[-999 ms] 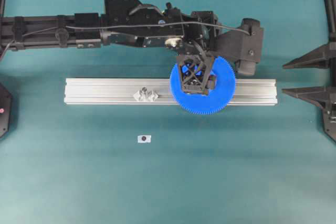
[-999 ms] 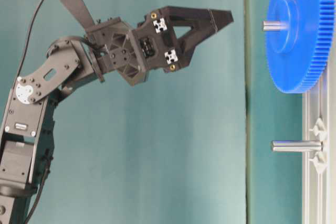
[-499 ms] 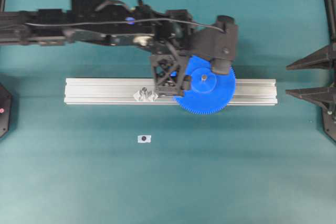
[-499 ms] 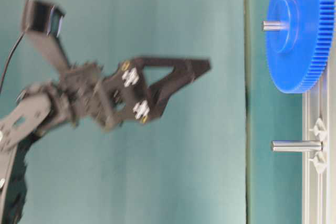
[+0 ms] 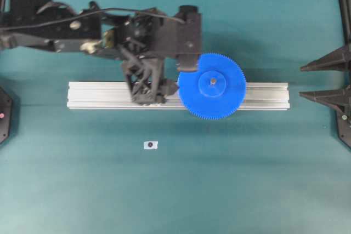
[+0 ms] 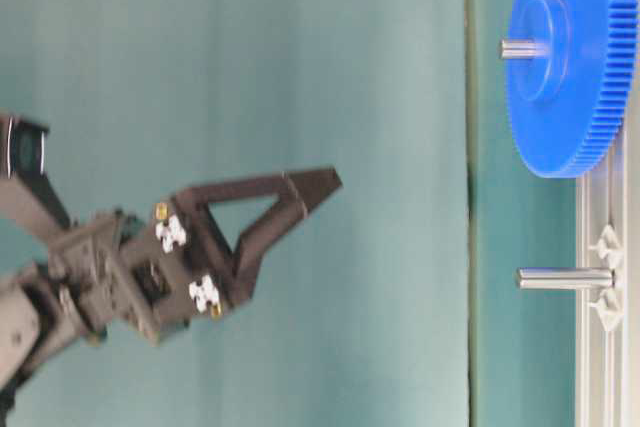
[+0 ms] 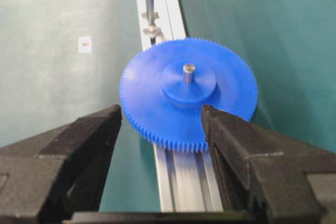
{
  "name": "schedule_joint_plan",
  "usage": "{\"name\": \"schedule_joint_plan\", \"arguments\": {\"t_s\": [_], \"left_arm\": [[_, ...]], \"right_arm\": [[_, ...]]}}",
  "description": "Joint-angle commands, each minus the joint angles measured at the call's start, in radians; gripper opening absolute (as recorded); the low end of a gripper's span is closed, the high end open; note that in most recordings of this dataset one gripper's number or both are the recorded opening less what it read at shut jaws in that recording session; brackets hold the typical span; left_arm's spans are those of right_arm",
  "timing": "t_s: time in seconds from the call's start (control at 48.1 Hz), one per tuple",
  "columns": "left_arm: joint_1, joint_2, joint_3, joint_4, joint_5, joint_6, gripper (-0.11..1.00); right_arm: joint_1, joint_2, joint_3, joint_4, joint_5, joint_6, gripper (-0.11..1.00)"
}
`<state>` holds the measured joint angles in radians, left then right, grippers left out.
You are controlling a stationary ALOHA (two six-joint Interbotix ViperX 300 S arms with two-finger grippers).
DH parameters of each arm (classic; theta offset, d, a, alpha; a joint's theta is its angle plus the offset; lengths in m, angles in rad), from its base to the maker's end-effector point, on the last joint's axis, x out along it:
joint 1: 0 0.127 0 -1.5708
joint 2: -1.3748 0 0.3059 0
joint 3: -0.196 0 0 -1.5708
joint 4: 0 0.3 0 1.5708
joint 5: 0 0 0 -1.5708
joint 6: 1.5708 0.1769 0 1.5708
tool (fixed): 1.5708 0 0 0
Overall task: Insert the large gear onto the shaft.
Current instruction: 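Open the left gripper and withdraw it from the seated gear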
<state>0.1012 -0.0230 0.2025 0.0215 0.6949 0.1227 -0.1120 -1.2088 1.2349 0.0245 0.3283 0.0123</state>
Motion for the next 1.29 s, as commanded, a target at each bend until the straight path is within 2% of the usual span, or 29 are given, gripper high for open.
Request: {"name": "schedule_joint_plan", "arguments": {"t_s": [0.0, 0.395, 0.791, 0.936, 1.269], "left_arm": [[-0.02, -0.06, 0.026, 0.002, -0.035, -0.015, 0.91], [-0.034, -0.219, 0.184, 0.002, -0.144, -0.114, 0.91], [-0.06, -0.356, 0.359, 0.002, -0.307, -0.121, 0.91], [-0.06, -0.408, 0.42, 0.005, -0.37, -0.115, 0.91], [-0.086, -0.433, 0.503, 0.005, -0.402, -0.107, 0.91]], "right_arm": [[-0.005, 0.008, -0.015, 0.0, 0.003, 0.009, 0.69], [-0.003, 0.006, -0.008, 0.002, 0.017, 0.009, 0.69], [-0.003, -0.005, 0.011, 0.005, 0.026, 0.011, 0.69], [-0.003, -0.005, 0.015, 0.005, 0.026, 0.038, 0.69], [-0.002, -0.006, 0.028, 0.0, 0.017, 0.058, 0.69]]}}
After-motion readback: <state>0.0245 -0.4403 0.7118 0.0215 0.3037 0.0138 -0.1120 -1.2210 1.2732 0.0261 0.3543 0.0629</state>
